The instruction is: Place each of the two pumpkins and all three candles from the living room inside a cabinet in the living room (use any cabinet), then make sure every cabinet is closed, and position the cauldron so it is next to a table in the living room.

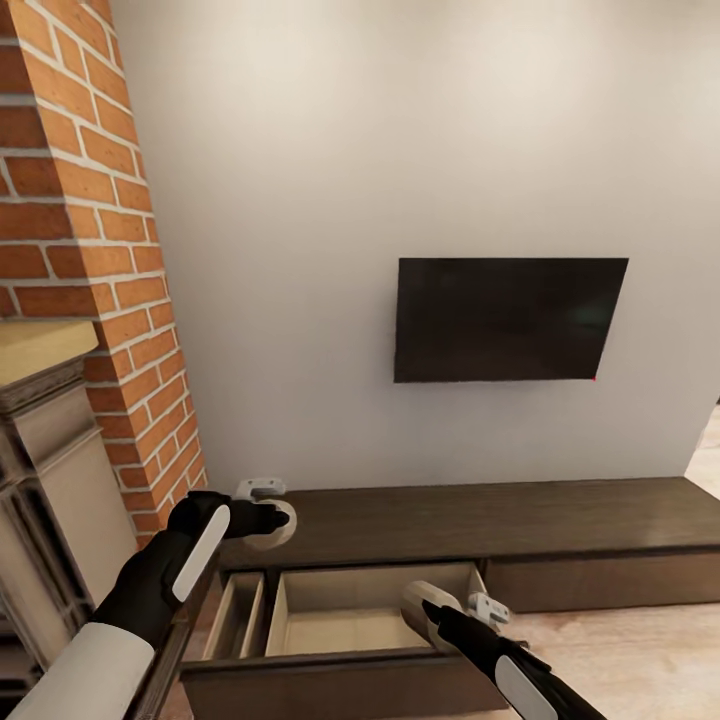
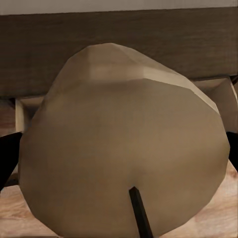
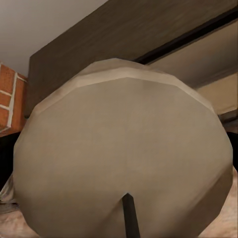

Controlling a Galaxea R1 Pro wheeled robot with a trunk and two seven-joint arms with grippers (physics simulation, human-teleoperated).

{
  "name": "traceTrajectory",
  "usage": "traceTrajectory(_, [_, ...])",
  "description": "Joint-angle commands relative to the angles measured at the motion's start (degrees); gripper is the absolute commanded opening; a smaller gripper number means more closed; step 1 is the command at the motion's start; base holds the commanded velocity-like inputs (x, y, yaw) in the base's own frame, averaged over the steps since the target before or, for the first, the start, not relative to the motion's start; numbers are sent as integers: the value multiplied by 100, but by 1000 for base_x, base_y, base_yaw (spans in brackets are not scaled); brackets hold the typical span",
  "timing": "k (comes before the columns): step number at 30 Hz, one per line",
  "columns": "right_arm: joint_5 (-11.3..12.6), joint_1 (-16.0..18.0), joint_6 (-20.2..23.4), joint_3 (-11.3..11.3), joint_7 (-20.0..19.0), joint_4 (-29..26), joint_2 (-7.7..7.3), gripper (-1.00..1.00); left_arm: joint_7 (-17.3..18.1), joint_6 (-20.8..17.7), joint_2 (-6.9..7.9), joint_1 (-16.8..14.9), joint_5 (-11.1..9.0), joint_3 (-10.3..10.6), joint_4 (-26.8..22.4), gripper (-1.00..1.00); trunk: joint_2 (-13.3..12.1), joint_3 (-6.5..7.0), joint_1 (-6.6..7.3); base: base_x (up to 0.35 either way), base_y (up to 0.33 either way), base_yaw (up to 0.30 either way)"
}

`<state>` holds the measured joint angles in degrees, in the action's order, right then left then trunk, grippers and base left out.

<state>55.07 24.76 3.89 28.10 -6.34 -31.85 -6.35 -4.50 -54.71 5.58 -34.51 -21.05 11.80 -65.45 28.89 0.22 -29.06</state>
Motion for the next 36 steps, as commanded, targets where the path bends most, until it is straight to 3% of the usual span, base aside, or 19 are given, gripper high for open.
traceTrajectory(1, [48, 2, 7, 26, 1, -6, -7, -100, -42, -14, 5, -3, -48, 15, -3, -100, 4, -2, -2, 6, 0, 265])
traceTrajectory(10, [48, 3, 7, 29, 1, -6, -7, -100, -42, -14, 5, -3, -48, 15, -3, -100, 4, -2, -2, 1, -4, 265])
traceTrajectory(20, [51, 4, 187, 23, -21, -188, -38, -100, -42, -14, 5, -3, -40, 18, -3, -100, 4, -2, -2, 31, -56, 39])
traceTrajectory(22, [58, 3, 655, 6, 21, -477, -65, -100, -42, -14, 5, -3, -44, 20, -3, -100, 4, -2, -2, 5, -6, 2])
traceTrajectory(24, [57, 3, 1487, -29, 230, -874, -73, -100, -44, -14, 5, -3, -43, 22, -3, -100, 4, -2, -2, 2, -2, 1])
traceTrajectory(27, [105, 10, 2477, -74, 1222, -1565, -31, -100, -58, -9, -2, -3, -47, 52, -3, -100, 4, -2, -2, 0, 0, 0])
traceTrajectory(29, [187, 21, 2817, -86, 2164, -2252, -9, -100, -69, -8, -3, -3, -57, 124, 12, -100, 4, -2, -2, 0, 0, 0])
traceTrajectory(30, [219, 23, 2884, -90, 2411, -2435, -5, -100, -70, -5, -5, -3, -59, 142, 32, -100, 4, -2, -2, 0, 0, 0])
traceTrajectory(32, [402, 26, 3131, -165, 3433, -3153, 4, -100, -75, 9, -21, -3, -51, 197, 199, -100, 4, -2, -2, 0, 0, 0])
traceTrajectory(34, [634, 29, 3358, -331, 4401, -3740, 0, -100, -78, 32, -126, -8, -44, 221, 410, -100, 4, -2, -2, 0, 0, 0])
traceTrajectory(36, [816, 36, 3532, -455, 5114, -4072, -2, -100, -83, 55, -301, -10, -24, 229, 649, -100, 4, -2, -2, 0, 0, 0])
